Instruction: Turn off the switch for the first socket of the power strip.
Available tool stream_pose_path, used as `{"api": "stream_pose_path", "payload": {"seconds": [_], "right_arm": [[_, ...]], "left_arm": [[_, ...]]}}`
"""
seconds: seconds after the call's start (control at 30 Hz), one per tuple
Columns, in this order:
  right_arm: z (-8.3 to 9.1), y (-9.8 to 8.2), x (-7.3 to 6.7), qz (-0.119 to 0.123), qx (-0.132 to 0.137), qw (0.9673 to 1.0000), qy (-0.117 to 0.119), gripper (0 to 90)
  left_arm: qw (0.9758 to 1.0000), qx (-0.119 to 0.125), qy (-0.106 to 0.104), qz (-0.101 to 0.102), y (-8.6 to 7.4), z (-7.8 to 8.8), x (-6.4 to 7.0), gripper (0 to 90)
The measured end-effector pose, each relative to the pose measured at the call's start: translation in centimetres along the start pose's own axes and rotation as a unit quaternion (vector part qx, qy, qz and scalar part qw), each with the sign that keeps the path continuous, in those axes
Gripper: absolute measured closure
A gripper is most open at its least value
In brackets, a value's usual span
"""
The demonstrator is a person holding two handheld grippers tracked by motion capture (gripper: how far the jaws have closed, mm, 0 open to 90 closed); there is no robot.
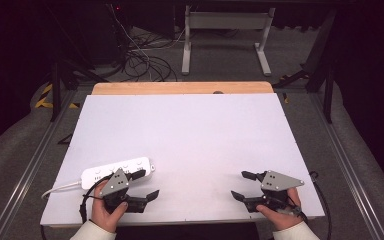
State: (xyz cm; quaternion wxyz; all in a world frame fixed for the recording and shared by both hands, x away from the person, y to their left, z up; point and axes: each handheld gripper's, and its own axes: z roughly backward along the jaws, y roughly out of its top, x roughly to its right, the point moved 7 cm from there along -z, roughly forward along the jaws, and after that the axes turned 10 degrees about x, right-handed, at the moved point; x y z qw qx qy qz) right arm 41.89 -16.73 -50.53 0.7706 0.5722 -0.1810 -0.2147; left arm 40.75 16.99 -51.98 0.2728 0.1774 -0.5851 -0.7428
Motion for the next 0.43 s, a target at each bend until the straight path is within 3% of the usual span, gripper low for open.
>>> {"api": "stream_pose_path", "payload": {"seconds": [0.1, 0.27, 0.43], "right_arm": [[-0.05, -0.05, 0.0, 0.001, -0.001, 1.0, 0.0, 27.6], [-0.05, -0.06, 0.04, 0.0, 0.0, 1.0, -0.001, 27.6], [-0.05, -0.05, 0.12, 0.001, 0.0, 1.0, -0.003, 27.3]], "left_arm": [[0.9997, -0.007, 0.009, -0.021, 0.03, -0.08, -0.18, 16.9], [0.9998, 0.0, 0.011, -0.018, 0.23, -0.1, -0.15, 16.6], [0.9999, 0.006, 0.009, -0.001, 0.37, -0.09, -0.01, 14.6]]}}
